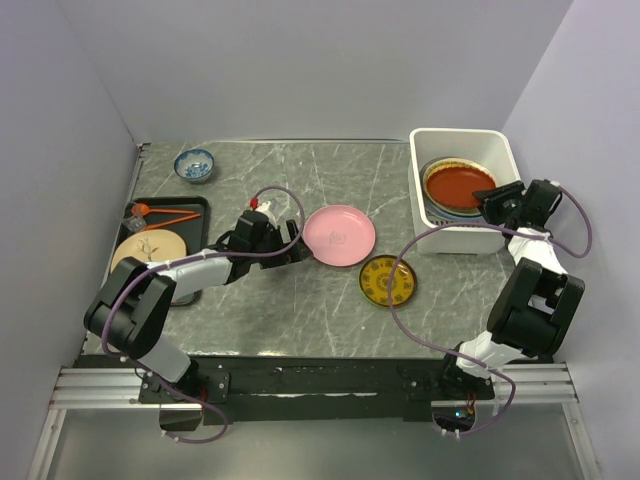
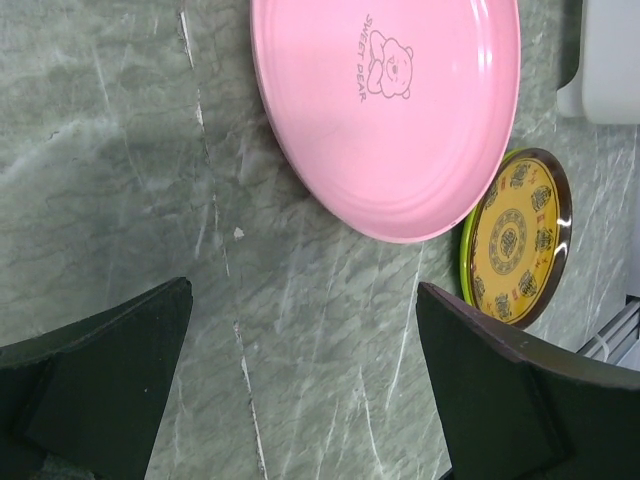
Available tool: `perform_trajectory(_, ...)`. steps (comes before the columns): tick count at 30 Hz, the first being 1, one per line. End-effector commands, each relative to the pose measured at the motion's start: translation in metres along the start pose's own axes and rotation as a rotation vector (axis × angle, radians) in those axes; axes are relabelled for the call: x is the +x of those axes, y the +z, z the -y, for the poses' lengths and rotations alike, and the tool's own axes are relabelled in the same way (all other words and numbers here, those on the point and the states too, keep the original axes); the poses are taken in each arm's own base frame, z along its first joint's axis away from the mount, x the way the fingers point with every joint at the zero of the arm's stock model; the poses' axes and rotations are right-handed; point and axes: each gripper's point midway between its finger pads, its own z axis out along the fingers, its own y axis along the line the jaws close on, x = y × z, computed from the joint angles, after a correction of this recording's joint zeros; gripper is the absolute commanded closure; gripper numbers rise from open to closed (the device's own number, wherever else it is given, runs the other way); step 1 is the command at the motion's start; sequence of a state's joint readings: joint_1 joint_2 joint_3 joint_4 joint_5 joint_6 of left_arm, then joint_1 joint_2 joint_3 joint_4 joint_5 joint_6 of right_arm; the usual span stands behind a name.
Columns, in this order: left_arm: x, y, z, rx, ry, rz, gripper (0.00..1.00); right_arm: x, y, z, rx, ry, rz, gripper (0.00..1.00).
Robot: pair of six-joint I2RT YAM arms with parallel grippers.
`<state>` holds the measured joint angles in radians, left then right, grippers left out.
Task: Place the plates into the plastic bin on the countertop
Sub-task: Place the plate in the plastic bin.
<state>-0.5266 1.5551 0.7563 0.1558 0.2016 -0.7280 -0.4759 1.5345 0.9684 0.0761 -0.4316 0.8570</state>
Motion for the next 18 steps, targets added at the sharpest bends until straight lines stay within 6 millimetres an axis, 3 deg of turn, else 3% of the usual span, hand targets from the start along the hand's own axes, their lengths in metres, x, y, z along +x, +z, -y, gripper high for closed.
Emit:
perform_trajectory(1, -0.014, -0.006, 0.009, 0.021, 0.005, 0.052, 0.01, -0.02, -0.007, -0.014, 0.007, -0.059, 0.062, 0.4)
perform_trajectory(4, -0.016, -0.005, 0.008, 0.015, 0.005, 0.057, 0.01, -0.024, -0.012, -0.017, 0.034, -0.083, 0.082, 0.29)
perform_trajectory(10, -0.016, 0.003, 0.005, 0.002, -0.01, 0.055, 0.01, -0.032, -0.027, -0.021, 0.05, -0.099, 0.145, 0.2)
perform_trajectory(14, -0.015, 0.01, 0.001, -0.015, -0.021, 0.05, 0.01, -0.036, -0.043, -0.035, 0.023, -0.124, 0.196, 0.15)
perform_trajectory(18, -0.023, 0.015, 0.01, 0.011, -0.016, 0.049, 0.01, -0.04, -0.064, -0.057, -0.018, -0.151, 0.255, 0.13)
